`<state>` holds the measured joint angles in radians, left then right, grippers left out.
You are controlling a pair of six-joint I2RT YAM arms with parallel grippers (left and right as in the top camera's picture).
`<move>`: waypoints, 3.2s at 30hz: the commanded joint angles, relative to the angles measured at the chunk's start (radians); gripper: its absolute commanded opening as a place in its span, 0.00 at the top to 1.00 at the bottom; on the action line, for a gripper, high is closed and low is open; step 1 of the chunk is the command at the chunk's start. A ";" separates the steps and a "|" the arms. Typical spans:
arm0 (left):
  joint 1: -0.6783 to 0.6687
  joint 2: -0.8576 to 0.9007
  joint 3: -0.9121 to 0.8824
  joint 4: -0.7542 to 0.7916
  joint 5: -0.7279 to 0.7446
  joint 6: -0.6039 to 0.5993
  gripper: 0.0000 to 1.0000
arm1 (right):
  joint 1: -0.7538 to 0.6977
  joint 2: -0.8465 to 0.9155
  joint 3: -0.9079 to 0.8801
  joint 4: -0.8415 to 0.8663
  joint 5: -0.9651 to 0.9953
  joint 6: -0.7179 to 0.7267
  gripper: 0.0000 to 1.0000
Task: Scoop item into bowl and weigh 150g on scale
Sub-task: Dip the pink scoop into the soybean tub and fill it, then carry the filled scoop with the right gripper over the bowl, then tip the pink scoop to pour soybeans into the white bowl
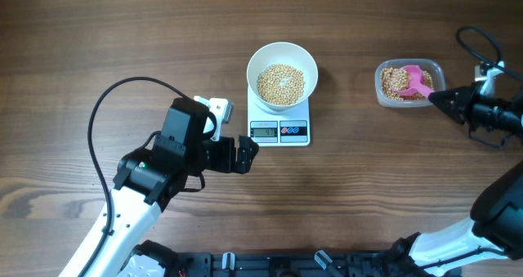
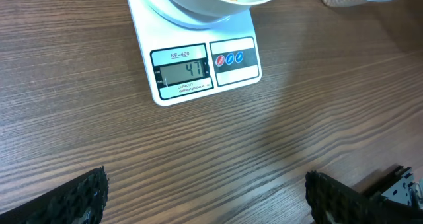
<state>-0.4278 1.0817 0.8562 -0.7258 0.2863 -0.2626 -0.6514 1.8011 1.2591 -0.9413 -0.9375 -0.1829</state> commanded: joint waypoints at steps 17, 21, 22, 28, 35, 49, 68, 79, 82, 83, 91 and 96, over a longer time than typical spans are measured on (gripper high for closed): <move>0.006 0.002 0.010 0.003 0.009 0.021 0.00 | -0.109 -0.002 -0.007 -0.101 -0.487 -0.083 0.96; 0.006 0.002 0.010 0.003 0.009 0.021 0.00 | -0.085 -0.050 -0.007 -0.144 -0.554 -0.112 0.96; 0.006 0.002 0.010 0.003 0.009 0.021 0.00 | -0.052 -0.077 -0.007 -0.146 -0.543 -0.103 0.96; 0.006 0.002 0.010 0.003 0.008 0.021 0.00 | 0.200 -0.203 0.007 -0.066 -0.345 0.045 0.96; 0.006 0.002 0.010 0.003 0.009 0.021 0.00 | 0.491 -0.277 0.014 0.190 -0.159 0.303 0.96; 0.006 0.002 0.010 0.003 0.009 0.021 0.00 | 0.821 -0.276 0.014 0.379 0.310 0.121 0.96; 0.006 0.002 0.010 0.003 0.009 0.021 0.00 | 1.064 -0.277 0.014 0.379 0.820 -0.080 0.96; 0.006 0.002 0.010 0.003 0.009 0.021 0.00 | 1.126 -0.344 0.014 0.372 1.012 -0.137 0.96; 0.006 0.002 0.010 0.003 0.008 0.021 0.00 | 1.129 -0.381 0.014 0.372 1.017 -0.188 0.96; 0.006 0.002 0.010 0.003 0.009 0.021 0.00 | 1.133 -0.392 0.014 0.373 1.020 -0.202 0.96; 0.006 0.002 0.010 0.003 0.009 0.021 0.00 | 1.178 -0.394 0.009 0.319 1.009 -0.210 0.96; 0.006 0.002 0.010 0.003 0.009 0.021 0.00 | 1.178 -0.385 0.009 0.347 0.985 -0.103 0.96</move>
<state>-0.4278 1.0817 0.8562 -0.7258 0.2863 -0.2626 0.5228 1.4078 1.2591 -0.6170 0.0608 -0.3641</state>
